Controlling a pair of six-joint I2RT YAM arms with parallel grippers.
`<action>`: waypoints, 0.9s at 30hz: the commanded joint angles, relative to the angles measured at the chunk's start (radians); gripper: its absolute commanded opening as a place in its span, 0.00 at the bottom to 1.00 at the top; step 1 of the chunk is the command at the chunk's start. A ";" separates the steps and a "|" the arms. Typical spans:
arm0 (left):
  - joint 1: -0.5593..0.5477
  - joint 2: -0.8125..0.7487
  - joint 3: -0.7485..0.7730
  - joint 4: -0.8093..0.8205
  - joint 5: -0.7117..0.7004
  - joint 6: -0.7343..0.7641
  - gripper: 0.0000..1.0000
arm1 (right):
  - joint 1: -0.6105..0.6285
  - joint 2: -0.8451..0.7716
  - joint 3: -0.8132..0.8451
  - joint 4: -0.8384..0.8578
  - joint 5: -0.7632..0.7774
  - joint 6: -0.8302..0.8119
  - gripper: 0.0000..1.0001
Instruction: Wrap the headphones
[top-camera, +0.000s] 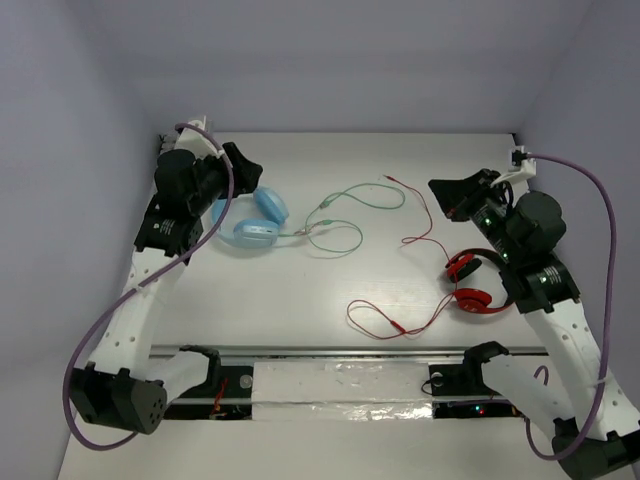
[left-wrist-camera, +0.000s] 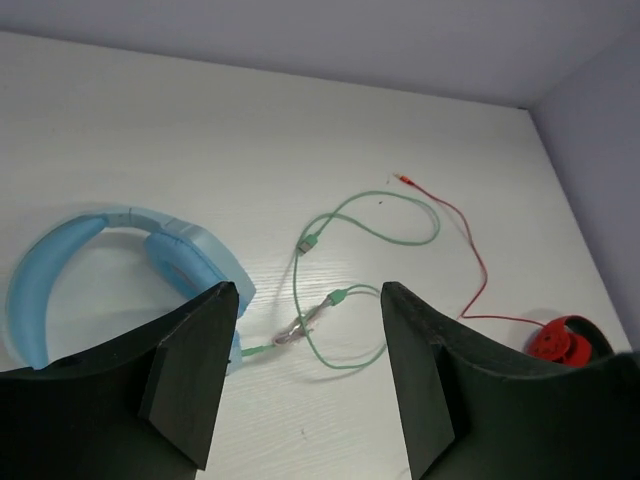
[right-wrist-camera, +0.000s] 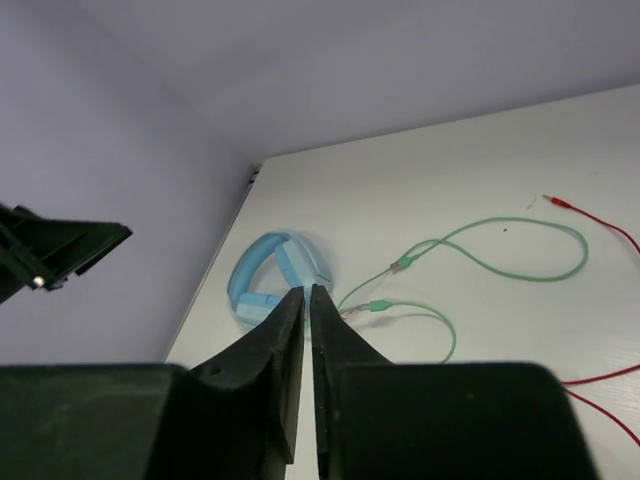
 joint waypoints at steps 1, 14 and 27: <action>-0.002 0.046 0.068 -0.050 -0.051 0.034 0.56 | 0.023 0.008 -0.022 0.097 -0.045 0.013 0.10; 0.142 0.369 0.195 -0.179 -0.391 0.133 0.00 | 0.094 0.129 -0.189 0.329 -0.076 0.050 0.00; 0.253 0.618 0.145 -0.062 -0.283 0.260 0.26 | 0.103 0.115 -0.232 0.369 -0.081 0.068 0.27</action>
